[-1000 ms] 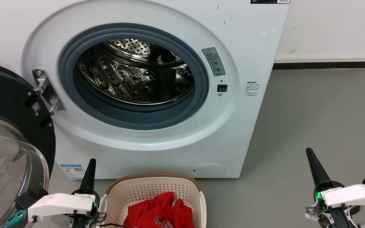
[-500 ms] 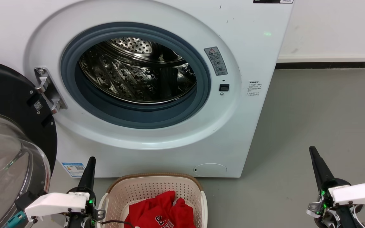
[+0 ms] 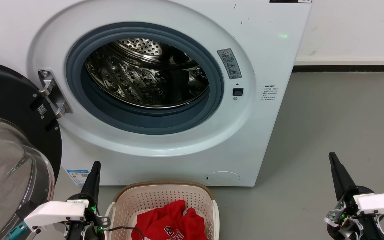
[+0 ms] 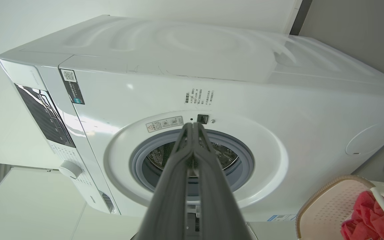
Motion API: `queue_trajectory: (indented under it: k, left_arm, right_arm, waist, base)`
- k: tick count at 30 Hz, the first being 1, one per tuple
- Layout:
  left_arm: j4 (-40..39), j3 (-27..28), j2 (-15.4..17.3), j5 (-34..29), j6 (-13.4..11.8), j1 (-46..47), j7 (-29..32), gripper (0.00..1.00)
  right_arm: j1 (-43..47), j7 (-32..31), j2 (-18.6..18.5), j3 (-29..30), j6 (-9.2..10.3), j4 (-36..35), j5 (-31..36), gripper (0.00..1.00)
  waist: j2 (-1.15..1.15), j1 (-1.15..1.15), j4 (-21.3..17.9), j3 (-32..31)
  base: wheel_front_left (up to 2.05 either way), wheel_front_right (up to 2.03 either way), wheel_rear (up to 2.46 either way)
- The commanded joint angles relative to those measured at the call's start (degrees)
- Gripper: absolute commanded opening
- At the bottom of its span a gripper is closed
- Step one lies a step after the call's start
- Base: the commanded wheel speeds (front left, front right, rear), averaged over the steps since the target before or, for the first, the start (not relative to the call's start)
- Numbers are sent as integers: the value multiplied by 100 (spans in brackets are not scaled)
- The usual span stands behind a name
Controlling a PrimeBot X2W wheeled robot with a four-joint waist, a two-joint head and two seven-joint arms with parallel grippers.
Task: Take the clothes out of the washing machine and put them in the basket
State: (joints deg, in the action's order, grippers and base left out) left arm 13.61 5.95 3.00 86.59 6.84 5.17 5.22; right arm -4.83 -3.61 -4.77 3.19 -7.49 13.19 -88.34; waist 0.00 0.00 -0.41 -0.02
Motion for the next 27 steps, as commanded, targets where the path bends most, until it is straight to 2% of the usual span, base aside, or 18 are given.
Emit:
queue_trajectory:
  k: [1, 14, 27]
  left_arm:
    - [7, 24, -6, 82, 29, 95, 28, 0]
    - [56, 79, -18, 611, 83, 137, 157, 0]
    - [53, 76, -17, 586, 82, 128, 151, 0]
  right_arm:
    - [-121, -33, 6, 20, 0, 14, -104, 0]
    - [-151, -113, 26, 112, 0, 83, -632, 0]
    - [-153, -139, 50, 142, 0, 82, -567, 0]
  waist:
    - [0, 0, 3, 1]
    - [0, 0, 41, 20]
    - [0, 0, 41, 20]
  base:
    - [0, 0, 0]
    - [0, 0, 0]
    - [0, 0, 0]
